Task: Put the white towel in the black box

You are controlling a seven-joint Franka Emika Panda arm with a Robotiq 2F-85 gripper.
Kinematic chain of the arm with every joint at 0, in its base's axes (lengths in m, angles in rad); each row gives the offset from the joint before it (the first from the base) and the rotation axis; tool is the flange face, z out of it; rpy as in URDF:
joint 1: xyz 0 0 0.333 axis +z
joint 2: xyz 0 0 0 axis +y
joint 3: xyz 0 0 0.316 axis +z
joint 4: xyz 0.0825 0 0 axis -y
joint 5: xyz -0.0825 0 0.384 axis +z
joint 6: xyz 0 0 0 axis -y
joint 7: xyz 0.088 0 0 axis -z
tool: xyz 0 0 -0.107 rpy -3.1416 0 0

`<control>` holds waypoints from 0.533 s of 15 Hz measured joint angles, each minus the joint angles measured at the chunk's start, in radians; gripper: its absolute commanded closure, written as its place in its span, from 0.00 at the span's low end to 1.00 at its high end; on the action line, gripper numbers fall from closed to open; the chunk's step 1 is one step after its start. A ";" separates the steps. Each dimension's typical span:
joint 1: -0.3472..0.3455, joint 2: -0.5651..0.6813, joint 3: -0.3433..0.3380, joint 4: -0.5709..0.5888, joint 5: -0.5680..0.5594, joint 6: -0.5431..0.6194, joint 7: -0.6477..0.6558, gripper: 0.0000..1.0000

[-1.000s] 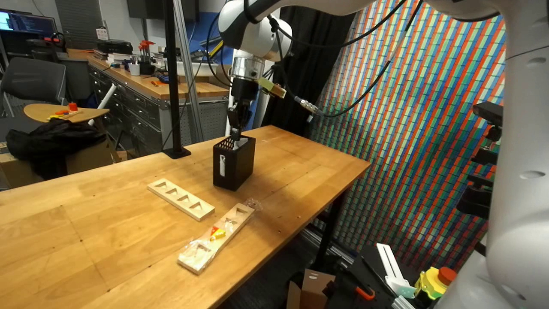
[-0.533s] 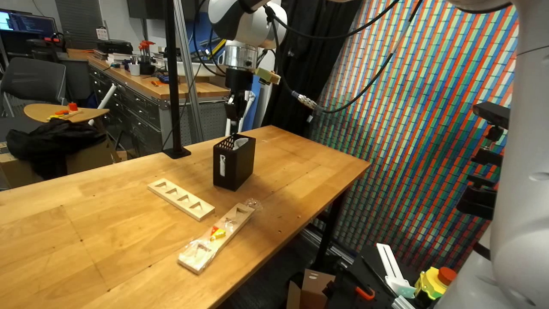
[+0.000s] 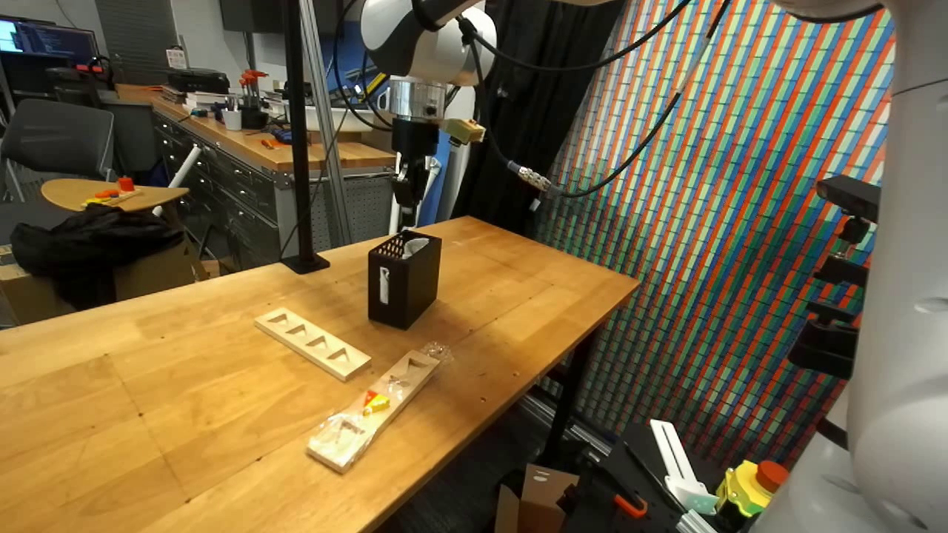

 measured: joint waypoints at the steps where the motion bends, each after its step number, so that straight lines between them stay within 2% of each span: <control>1: 0.000 0.001 -0.004 -0.002 -0.003 0.006 0.003 0.96; 8: 0.003 0.015 -0.008 -0.038 -0.006 0.045 0.043 0.96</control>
